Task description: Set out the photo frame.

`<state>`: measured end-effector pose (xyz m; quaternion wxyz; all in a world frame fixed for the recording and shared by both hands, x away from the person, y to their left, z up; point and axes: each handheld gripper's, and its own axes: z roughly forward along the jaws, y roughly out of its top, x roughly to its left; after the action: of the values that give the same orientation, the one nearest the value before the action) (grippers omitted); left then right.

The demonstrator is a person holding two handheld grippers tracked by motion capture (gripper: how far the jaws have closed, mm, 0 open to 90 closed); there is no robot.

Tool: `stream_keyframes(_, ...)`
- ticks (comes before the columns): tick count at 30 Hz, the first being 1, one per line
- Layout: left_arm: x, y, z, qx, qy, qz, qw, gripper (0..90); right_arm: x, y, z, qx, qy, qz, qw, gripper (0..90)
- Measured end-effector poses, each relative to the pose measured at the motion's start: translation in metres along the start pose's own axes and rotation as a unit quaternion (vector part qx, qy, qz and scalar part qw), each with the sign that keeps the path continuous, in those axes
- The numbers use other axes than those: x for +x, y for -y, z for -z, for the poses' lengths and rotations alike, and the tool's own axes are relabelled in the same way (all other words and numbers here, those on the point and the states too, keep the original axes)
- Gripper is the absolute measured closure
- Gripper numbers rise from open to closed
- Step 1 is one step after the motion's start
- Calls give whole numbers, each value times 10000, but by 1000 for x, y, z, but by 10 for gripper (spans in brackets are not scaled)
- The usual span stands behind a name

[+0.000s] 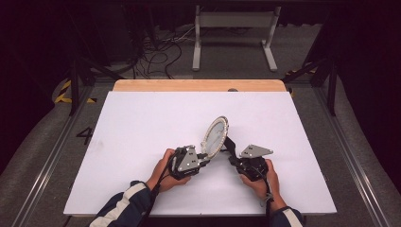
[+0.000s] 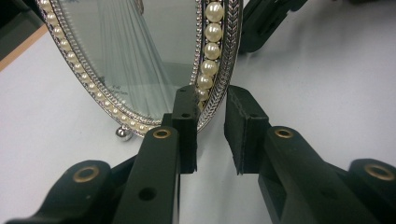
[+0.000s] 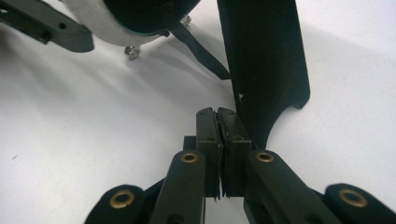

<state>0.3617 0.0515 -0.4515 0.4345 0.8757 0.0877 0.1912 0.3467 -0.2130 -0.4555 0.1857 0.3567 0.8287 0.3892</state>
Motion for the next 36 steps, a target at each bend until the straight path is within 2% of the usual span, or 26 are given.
stream_keyframes(7, 2, 2, 0, 30, 99, -14, 9999, 733, 0, 0, 1, 99, 148, 77, 9998, 900)
stream_keyframes(12, 3, 4, -3, 100, 292, 33, 9995, 736, -3, 0, -3, 198, 142, 76, 9997, 900)
stream_keyframes(28, -2, 1, -10, 113, 284, -53, 9995, 734, -18, 0, -8, 155, 290, -103, 9994, 900)
stream_keyframes(32, -1, 1, -8, 129, 299, -43, 9995, 739, -19, 0, -9, 156, 320, -116, 9993, 900)
stream_keyframes(36, 2, 3, -1, 99, 326, 42, 9994, 707, -19, 1, -7, 92, 356, -135, 9992, 893)
